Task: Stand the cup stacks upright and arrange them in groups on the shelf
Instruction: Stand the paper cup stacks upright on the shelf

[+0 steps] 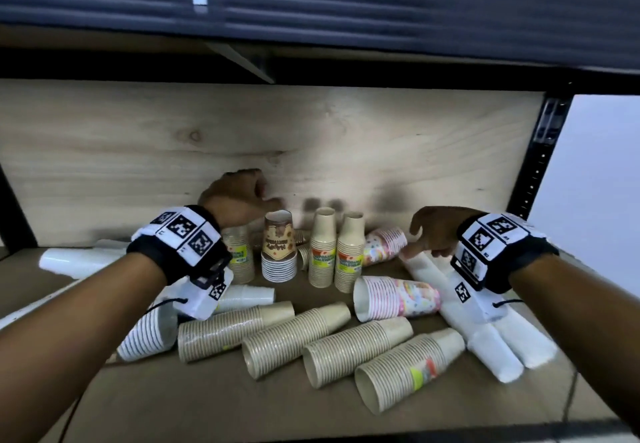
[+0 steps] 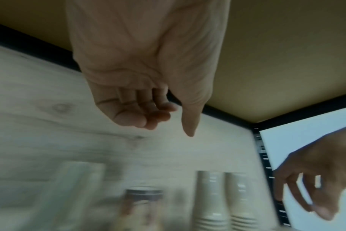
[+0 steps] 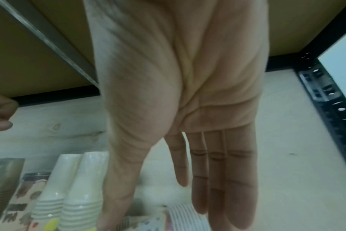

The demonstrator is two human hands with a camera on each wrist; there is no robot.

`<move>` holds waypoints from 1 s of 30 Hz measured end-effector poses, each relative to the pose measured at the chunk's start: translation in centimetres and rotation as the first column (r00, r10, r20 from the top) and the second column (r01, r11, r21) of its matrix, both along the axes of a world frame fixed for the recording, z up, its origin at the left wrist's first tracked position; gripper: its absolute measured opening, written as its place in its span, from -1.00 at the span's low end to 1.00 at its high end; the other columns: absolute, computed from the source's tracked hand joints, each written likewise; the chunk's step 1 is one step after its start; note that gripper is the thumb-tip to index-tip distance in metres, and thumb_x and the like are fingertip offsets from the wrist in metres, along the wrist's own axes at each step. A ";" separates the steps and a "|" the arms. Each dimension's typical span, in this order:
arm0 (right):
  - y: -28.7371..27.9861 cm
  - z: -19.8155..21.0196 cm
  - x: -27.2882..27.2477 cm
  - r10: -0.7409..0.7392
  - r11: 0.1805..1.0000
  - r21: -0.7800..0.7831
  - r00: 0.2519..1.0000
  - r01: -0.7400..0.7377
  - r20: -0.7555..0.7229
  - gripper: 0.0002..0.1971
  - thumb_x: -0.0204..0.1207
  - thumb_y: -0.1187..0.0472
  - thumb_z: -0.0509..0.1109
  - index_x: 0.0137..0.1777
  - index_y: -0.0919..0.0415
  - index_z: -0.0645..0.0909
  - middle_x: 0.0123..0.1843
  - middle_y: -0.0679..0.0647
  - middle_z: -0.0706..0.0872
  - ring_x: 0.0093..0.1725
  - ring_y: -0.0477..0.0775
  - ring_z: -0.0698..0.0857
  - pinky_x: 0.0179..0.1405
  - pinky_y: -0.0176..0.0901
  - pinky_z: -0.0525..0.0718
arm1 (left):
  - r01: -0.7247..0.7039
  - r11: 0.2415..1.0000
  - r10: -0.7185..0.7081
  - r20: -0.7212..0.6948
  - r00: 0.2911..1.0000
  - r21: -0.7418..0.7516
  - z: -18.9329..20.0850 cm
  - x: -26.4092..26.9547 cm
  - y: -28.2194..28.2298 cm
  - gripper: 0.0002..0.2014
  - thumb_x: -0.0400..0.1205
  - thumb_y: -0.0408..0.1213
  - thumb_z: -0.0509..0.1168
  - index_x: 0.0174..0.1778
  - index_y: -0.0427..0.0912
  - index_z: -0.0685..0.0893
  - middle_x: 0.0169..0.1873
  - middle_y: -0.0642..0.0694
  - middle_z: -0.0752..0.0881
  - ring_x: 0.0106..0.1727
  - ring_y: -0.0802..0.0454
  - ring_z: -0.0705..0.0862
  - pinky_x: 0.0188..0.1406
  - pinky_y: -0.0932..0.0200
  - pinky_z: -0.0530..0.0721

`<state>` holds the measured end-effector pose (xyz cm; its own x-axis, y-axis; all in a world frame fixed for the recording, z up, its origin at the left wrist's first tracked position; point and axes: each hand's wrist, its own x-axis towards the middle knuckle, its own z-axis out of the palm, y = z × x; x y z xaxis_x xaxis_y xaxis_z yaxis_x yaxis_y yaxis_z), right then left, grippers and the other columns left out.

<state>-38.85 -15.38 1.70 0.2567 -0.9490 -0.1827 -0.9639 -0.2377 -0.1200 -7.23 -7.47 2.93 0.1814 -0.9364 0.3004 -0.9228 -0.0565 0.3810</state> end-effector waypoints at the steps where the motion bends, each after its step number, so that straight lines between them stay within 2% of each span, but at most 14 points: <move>1: 0.4 -0.5 -1.0 -0.019 1.000 0.011 1.000 0.019 -0.021 -0.29 0.33 -0.21 0.58 0.23 0.41 0.64 -0.34 0.13 0.67 -0.37 0.12 0.62 -0.36 -0.19 0.55 | 0.049 0.999 -0.049 -0.004 0.999 0.021 0.0 -1.8 0.1 -0.62 0.42 0.22 0.44 -0.21 0.00 0.56 -0.25 0.07 0.68 -0.16 0.02 0.66 -0.22 0.12 0.57; 3: 1.4 -1.2 -2.5 -0.059 0.998 0.007 0.995 0.060 -0.077 -0.43 0.34 -0.24 0.55 -0.08 0.34 0.66 -0.43 0.09 0.59 -0.39 0.09 0.57 -0.44 -0.24 0.45 | 0.148 0.988 -0.148 -0.004 0.989 0.052 -0.2 -5.2 0.3 -0.66 0.42 0.21 0.45 -0.21 0.03 0.61 -0.21 0.13 0.70 -0.13 0.09 0.67 -0.17 0.15 0.62; 5: 2.4 -1.8 -3.9 -0.077 0.997 0.021 0.987 0.080 -0.141 -0.49 0.41 -0.25 0.50 -0.25 0.24 0.52 -0.46 0.03 0.53 -0.47 -0.02 0.51 -0.51 -0.28 0.40 | 0.264 0.960 -0.265 -0.007 0.964 0.095 -1.0 -8.8 0.2 -0.68 0.44 0.19 0.44 -0.15 0.03 0.65 -0.16 0.18 0.69 -0.08 0.13 0.67 -0.03 0.14 0.66; 7: 3.2 -2.4 -5.1 -0.068 0.992 0.093 0.979 0.087 -0.191 -0.55 0.48 -0.22 0.44 -0.10 0.20 0.52 -0.40 -0.01 0.51 -0.45 -0.14 0.47 -0.54 -0.36 0.40 | 0.363 0.919 -0.367 -0.001 0.930 0.155 -2.0 -12.2 -0.4 -0.68 0.45 0.15 0.46 -0.08 0.00 0.69 -0.15 0.19 0.68 -0.07 0.14 0.67 0.06 0.15 0.65; 9: 3.8 -3.4 -6.2 -0.049 0.980 0.178 0.976 0.089 -0.214 -0.48 0.51 -0.21 0.43 0.14 0.27 0.60 -0.33 0.01 0.56 -0.43 -0.15 0.47 -0.52 -0.37 0.42 | 0.424 0.872 -0.445 0.034 0.895 0.244 -3.2 -15.5 -1.2 -0.65 0.46 0.13 0.47 0.00 -0.02 0.70 -0.09 0.11 0.74 0.00 0.10 0.70 0.06 0.18 0.64; 12: 4.1 -5.0 -7.4 -0.004 0.980 0.195 0.975 0.048 -0.221 -0.48 0.47 -0.23 0.45 0.06 0.28 0.69 -0.16 0.11 0.75 -0.52 -0.11 0.55 -0.49 -0.34 0.43 | 0.438 0.796 -0.539 0.161 0.827 0.419 -5.1 -19.5 -2.7 -0.53 0.50 0.12 0.45 0.14 -0.18 0.71 0.07 -0.07 0.77 0.12 -0.03 0.70 0.13 0.10 0.66; 15: 4.3 -6.1 -7.4 0.022 0.986 0.165 0.982 0.010 -0.187 -0.52 0.43 -0.16 0.53 0.09 0.24 0.57 -0.16 0.06 0.62 -0.16 0.03 0.76 -0.27 -0.30 0.64 | 0.389 0.769 -0.555 0.228 0.800 0.506 -6.9 -21.0 -3.9 -0.44 0.43 0.16 0.48 0.17 -0.19 0.68 0.08 -0.13 0.77 0.10 -0.11 0.71 0.13 -0.03 0.68; 17: 4.3 -5.8 -7.8 0.031 0.989 0.150 0.981 -0.003 -0.190 -0.54 0.45 -0.10 0.54 0.08 0.25 0.52 -0.14 0.07 0.57 -0.30 0.04 0.67 -0.47 -0.49 0.55 | 0.363 0.765 -0.563 0.279 0.778 0.532 -7.4 -22.0 -4.9 -0.38 0.38 0.17 0.51 0.24 -0.15 0.64 0.11 -0.10 0.74 0.11 -0.11 0.70 0.09 -0.01 0.67; 18: 4.6 -5.8 -7.8 0.033 0.989 0.145 0.979 -0.003 -0.203 -0.50 0.45 -0.10 0.53 0.11 0.30 0.53 -0.09 0.09 0.59 -0.34 0.03 0.62 -0.57 -0.46 0.50 | 0.350 0.763 -0.566 0.300 0.768 0.543 -7.7 -22.2 -5.2 -0.35 0.36 0.16 0.53 0.28 -0.13 0.60 0.13 -0.08 0.72 0.12 -0.10 0.69 0.09 0.00 0.68; 20: 4.6 -6.0 -7.5 0.047 0.990 0.140 0.966 -0.011 -0.256 -0.36 0.44 -0.13 0.52 0.32 0.34 0.52 0.10 0.14 0.67 -0.13 0.09 0.67 -0.44 -0.29 0.54 | 0.322 0.768 -0.558 0.331 0.761 0.553 -8.3 -22.3 -5.8 -0.30 0.29 0.16 0.56 0.29 -0.06 0.58 0.12 -0.04 0.70 0.11 -0.07 0.69 0.11 0.00 0.70; 23: 4.2 -7.0 -7.2 0.064 0.985 0.171 0.943 -0.007 -0.328 -0.25 0.49 -0.15 0.47 0.52 0.33 0.40 0.44 0.21 0.60 0.30 0.13 0.65 0.08 -0.12 0.62 | 0.288 0.793 -0.538 0.395 0.745 0.537 -9.0 -22.1 -6.1 -0.27 0.19 0.20 0.56 0.25 0.03 0.57 0.10 0.01 0.70 0.08 -0.03 0.70 0.10 0.01 0.71; 25: 4.1 -7.0 -7.6 0.042 0.985 0.172 0.961 0.006 -0.272 -0.20 0.47 -0.19 0.47 0.57 0.29 0.37 0.50 0.20 0.55 0.44 0.17 0.57 0.29 -0.07 0.55 | 0.295 0.786 -0.545 0.385 0.745 0.543 -8.8 -22.1 -6.3 -0.28 0.23 0.16 0.57 0.30 0.03 0.55 0.15 0.00 0.69 0.12 -0.03 0.68 0.10 0.07 0.67; 27: 4.3 -6.5 -8.5 0.001 0.987 0.158 0.979 0.032 -0.204 -0.16 0.41 -0.20 0.49 0.60 0.19 0.31 0.53 0.13 0.52 0.39 0.13 0.58 0.21 -0.16 0.58 | 0.312 0.776 -0.550 0.346 0.760 0.547 -8.2 -22.1 -6.4 -0.25 0.31 0.08 0.57 0.40 -0.01 0.50 0.25 -0.03 0.66 0.21 -0.05 0.65 0.05 0.14 0.57; 30: 4.4 -5.1 -10.0 -0.080 0.993 0.083 0.997 0.081 -0.023 -0.28 0.39 -0.16 0.45 0.53 0.10 0.42 0.38 0.02 0.62 0.07 -0.06 0.58 -0.21 -0.40 0.46 | 0.363 0.790 -0.541 0.281 0.793 0.495 -7.1 -22.1 -6.3 -0.11 0.34 0.04 0.58 0.56 0.01 0.34 0.38 -0.05 0.60 0.32 -0.09 0.60 0.23 0.14 0.57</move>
